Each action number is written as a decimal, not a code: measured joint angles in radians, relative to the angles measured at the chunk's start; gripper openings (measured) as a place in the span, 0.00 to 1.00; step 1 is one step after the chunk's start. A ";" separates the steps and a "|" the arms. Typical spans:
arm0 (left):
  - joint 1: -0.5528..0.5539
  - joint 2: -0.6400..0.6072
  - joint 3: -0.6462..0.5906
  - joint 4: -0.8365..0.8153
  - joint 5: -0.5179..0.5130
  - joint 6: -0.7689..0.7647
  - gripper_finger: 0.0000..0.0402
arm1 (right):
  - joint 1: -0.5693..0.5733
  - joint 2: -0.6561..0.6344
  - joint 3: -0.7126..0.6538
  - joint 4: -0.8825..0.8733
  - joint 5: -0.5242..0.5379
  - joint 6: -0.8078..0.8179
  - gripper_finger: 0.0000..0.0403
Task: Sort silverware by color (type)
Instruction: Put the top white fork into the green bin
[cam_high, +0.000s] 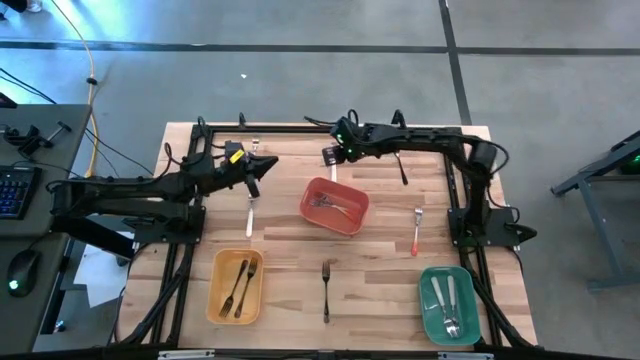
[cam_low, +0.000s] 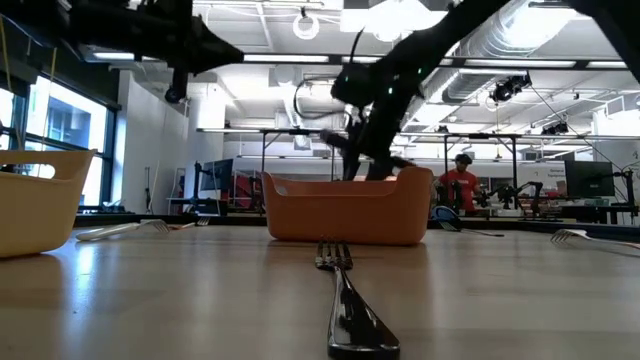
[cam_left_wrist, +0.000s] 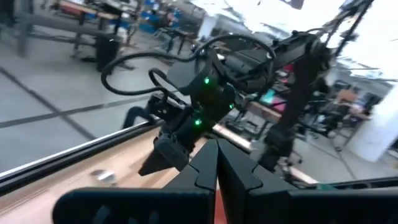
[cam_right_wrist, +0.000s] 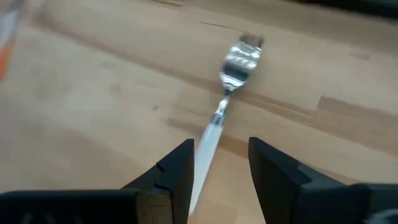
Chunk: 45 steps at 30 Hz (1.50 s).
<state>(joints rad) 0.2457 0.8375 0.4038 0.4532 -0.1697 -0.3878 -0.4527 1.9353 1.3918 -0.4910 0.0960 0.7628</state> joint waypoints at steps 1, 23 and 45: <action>0.012 0.000 0.000 -0.010 0.000 0.000 0.00 | -0.007 0.015 0.000 0.012 -0.014 0.025 0.34; 0.062 -0.003 0.000 -0.086 0.026 0.023 0.00 | -0.038 0.121 0.005 -0.104 -0.112 -0.010 0.34; 0.062 0.000 0.000 -0.091 0.024 0.024 0.00 | -0.044 0.142 0.004 -0.072 -0.052 -0.158 0.23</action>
<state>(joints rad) 0.3073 0.8374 0.4038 0.3618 -0.1455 -0.3638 -0.4963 2.0777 1.3960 -0.5634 0.0443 0.6052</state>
